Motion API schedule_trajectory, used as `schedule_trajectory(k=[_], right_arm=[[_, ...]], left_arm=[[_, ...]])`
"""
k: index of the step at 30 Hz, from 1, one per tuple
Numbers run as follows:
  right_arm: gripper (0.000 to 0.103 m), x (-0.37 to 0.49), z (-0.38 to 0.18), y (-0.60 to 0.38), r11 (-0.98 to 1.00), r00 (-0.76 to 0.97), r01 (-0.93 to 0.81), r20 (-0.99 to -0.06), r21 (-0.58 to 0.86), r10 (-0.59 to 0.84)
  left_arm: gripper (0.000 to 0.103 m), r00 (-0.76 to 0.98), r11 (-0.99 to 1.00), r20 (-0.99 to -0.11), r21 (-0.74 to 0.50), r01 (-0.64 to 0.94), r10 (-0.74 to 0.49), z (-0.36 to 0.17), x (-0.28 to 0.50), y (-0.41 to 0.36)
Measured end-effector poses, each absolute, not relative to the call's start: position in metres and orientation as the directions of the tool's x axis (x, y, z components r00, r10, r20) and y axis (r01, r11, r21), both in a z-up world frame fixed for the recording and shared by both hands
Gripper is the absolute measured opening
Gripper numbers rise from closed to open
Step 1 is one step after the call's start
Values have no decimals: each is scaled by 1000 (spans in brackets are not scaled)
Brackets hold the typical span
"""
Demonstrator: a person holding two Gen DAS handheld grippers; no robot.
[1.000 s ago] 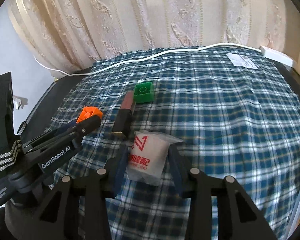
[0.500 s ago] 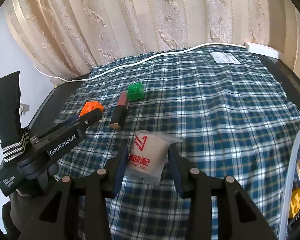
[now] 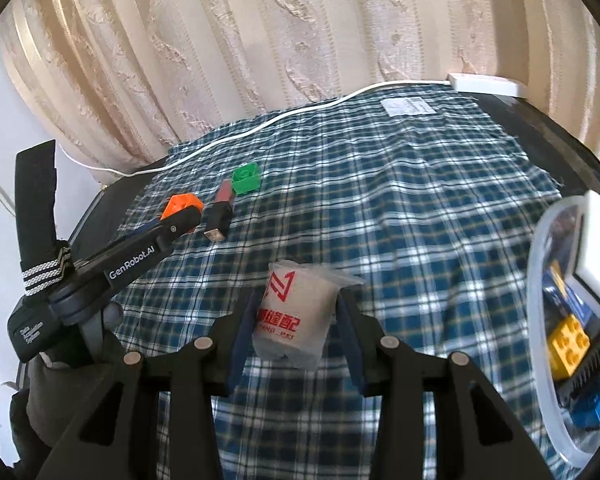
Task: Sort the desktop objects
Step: 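Carry the orange block and white cup with both grippers to the clear bowl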
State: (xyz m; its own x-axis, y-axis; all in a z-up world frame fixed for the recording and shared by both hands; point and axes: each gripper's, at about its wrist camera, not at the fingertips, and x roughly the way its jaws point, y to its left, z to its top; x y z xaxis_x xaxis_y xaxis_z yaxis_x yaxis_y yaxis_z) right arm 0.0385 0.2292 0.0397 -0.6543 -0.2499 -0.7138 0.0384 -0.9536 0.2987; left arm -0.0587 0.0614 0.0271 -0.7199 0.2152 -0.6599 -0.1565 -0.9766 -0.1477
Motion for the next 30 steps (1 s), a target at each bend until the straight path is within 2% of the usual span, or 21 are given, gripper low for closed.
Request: schedule_trajectory(k=[16,30], right_arm=[[45,103,61,279,-948,-718,-50,-672,313,-184],[45,161,73,362,-924,-772,-247,-635,292,6]], left_arm=[[36,-687,-961,-674,-144,-237,271,23,-54,83],[37,-624,-911,-679,-177,-373,387,35,-19,125]])
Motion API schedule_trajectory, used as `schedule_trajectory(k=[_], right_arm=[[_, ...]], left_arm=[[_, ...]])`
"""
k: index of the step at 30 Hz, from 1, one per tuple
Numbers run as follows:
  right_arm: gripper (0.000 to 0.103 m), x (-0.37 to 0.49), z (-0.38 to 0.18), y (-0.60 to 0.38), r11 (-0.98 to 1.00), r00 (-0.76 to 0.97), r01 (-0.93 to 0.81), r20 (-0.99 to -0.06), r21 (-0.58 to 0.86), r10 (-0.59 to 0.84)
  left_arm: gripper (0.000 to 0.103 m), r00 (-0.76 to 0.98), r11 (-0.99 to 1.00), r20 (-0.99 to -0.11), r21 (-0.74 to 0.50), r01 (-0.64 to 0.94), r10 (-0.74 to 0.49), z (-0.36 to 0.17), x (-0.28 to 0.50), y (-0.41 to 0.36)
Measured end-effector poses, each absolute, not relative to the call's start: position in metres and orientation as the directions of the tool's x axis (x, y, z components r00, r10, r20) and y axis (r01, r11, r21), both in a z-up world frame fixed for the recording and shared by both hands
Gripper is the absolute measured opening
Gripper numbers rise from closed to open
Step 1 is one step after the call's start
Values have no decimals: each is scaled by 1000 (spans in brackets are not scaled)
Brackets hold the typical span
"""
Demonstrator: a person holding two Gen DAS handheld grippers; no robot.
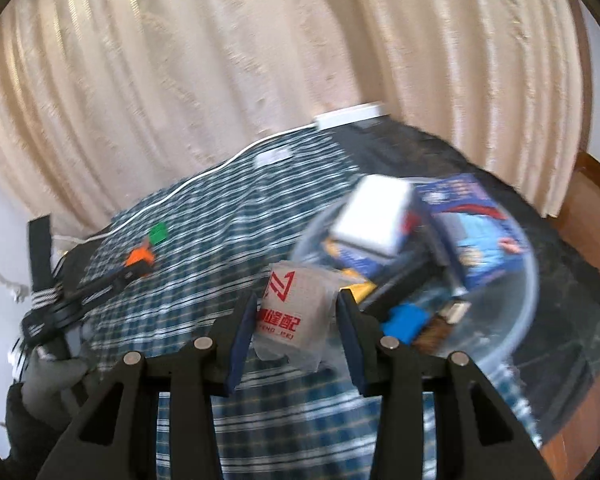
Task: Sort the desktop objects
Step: 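Carry the orange block and white cup with both grippers to the clear bowl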
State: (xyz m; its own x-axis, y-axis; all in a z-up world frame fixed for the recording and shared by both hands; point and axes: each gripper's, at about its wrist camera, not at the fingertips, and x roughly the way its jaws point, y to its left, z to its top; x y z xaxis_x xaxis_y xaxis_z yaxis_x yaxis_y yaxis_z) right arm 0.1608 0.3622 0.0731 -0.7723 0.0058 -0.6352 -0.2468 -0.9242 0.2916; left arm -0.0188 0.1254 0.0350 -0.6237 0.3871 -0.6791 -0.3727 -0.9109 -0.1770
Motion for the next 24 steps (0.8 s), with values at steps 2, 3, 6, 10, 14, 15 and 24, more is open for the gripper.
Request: schedule_trajectory(k=[2,3,6,10,14,15,24], right_arm=[[45,167,73,374,-917,-773,-276,-634,289,33],[45,171,73,380,-913,-773,-289,-633,287,46],[45,179,73,393,-908,-771,-318,-631,272,81],[45,186,69,406,-903,-763,-346,-636,254,113],[45,189,60,416,-900,-753,-352,-649,257,109],[45,189,59,417,-901,-751,-352,-652,255,109],[45,187,43,429,-900,-736,-357,-669,250,106]], left_arm=[[37,-617,-902,-676,-181,-391,403,38,-13,134],[37,-613,-897,-674,-184,-402,413,39,-9,138],[36,-601,-881,-668,-185,-436,438,44,0,153],[37,-582,-855,-661,-189,-483,475,51,12,175],[37,-555,-830,-658,-202,-520,509,55,21,195],[37,-548,-823,-659,-205,-529,516,56,23,200],[37,-503,-788,-671,-202,-582,544,54,38,237]])
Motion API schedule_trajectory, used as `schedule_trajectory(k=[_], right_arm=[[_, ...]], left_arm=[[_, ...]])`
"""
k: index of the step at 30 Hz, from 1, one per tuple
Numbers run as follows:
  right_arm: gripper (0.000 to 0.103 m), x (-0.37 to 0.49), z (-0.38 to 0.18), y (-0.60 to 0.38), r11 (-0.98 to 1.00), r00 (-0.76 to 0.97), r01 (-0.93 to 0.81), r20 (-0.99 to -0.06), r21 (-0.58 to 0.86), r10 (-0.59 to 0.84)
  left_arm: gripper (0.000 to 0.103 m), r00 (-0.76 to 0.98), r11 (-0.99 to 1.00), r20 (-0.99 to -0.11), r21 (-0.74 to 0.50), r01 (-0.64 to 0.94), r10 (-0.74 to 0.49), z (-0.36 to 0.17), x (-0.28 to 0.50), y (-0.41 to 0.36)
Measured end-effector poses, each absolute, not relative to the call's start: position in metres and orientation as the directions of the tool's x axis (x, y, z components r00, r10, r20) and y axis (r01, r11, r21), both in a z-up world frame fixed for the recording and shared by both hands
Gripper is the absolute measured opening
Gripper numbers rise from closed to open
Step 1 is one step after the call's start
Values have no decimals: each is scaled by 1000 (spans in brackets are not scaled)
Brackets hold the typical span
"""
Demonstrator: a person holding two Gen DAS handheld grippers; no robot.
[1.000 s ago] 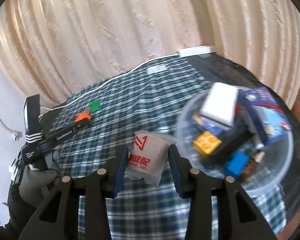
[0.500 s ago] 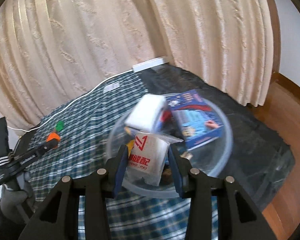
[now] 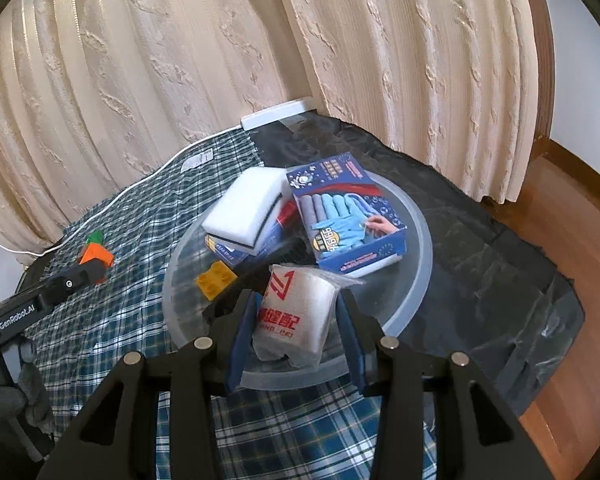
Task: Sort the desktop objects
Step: 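Carry the orange block and white cup with both grippers to the clear bowl, then release the orange block into the bowl with the left gripper while the right releases the cup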
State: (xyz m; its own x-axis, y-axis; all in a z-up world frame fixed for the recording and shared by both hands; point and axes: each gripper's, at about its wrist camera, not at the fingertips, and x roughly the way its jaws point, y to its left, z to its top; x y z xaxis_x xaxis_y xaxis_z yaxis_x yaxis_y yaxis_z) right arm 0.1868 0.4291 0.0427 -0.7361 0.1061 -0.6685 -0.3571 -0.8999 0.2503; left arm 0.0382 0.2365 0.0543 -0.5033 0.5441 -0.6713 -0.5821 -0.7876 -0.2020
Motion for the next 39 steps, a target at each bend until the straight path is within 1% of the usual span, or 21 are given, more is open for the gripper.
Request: schedule_trajectory(k=[12,26,35,37,39], right_arm=[[45,183,34,447,-889,-734,-372,-671,268,105],[45,190,41,454,-877,-760,-374,-642,303,102],[45,194,45,455,-871,-771,-387,-624,302,126],[45,193,46,454,-871,-771,-386,-624,305,123],[45,194,46,452,-871,-774,-388,-620,302,130]], left_arm=[[37,-449,-750,-683,-223,-622,576,51,48,269],[37,-386,-707,-703,-235,-667,597,37,48,306],[37,-363,-680,-704,-231,-695,610,29,45,319],[37,-356,-681,-709,-236,-693,609,27,44,320],[40,-340,-680,-712,-260,-685,614,25,41,319]])
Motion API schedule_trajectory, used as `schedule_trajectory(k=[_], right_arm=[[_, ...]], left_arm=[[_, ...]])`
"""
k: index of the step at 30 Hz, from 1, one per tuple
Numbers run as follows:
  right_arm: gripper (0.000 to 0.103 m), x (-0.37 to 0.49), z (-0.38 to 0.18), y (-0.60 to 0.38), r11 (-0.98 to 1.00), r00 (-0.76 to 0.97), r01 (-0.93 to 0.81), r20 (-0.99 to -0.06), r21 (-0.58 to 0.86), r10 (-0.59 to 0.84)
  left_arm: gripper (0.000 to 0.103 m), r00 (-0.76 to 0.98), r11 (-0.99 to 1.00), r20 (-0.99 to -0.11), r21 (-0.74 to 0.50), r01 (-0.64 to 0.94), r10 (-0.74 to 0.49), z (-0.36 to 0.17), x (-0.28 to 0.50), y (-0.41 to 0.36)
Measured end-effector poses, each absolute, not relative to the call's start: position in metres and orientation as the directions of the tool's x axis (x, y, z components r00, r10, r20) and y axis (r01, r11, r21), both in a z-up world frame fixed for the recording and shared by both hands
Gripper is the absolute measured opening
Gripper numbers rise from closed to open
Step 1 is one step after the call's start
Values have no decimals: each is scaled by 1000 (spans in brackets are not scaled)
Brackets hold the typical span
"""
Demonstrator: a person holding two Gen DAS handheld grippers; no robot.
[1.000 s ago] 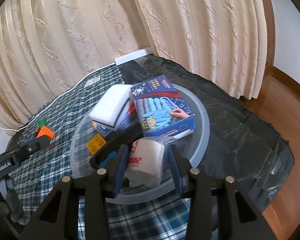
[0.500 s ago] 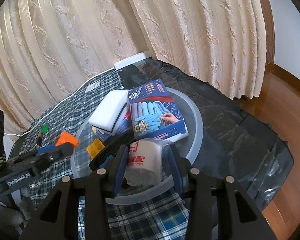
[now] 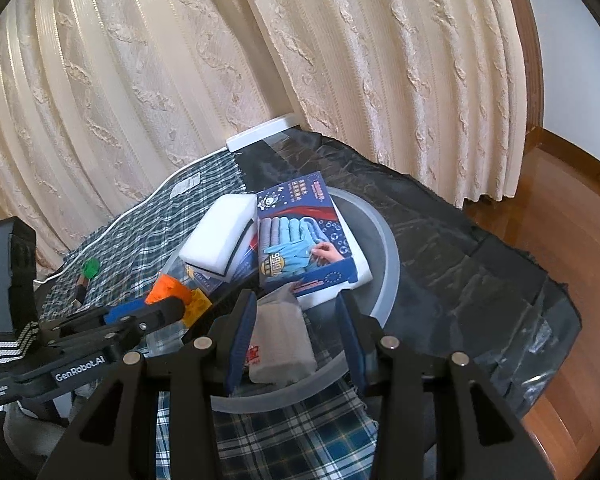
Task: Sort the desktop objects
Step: 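Release the orange block into the bowl with the left gripper while the right releases the cup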
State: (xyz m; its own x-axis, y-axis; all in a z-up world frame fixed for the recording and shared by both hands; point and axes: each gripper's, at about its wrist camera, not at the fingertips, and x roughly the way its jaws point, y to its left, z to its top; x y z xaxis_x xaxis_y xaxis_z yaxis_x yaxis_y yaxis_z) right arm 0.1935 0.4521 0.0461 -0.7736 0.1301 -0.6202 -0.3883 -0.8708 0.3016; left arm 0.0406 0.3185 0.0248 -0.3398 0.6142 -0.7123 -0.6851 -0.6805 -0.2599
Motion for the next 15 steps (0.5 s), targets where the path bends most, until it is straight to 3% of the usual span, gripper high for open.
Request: schedule_trajectory(k=[2,4,15], right_arm=[[45,195,48,451,-870,-777,-393,-614,298,141],[45,197,51,451,-869,-781,-399,-604,291,156],[53,195,58,442,-879,-794,-383,-588,285,156]], left_arm=[[48,-330,-673,-701,-286,-682,632,26,40,316],[61,-337,-668,-690,-285,-687,641,30,42,315],[62,-354,-683,-683,-291,-670,638,32,40,304]])
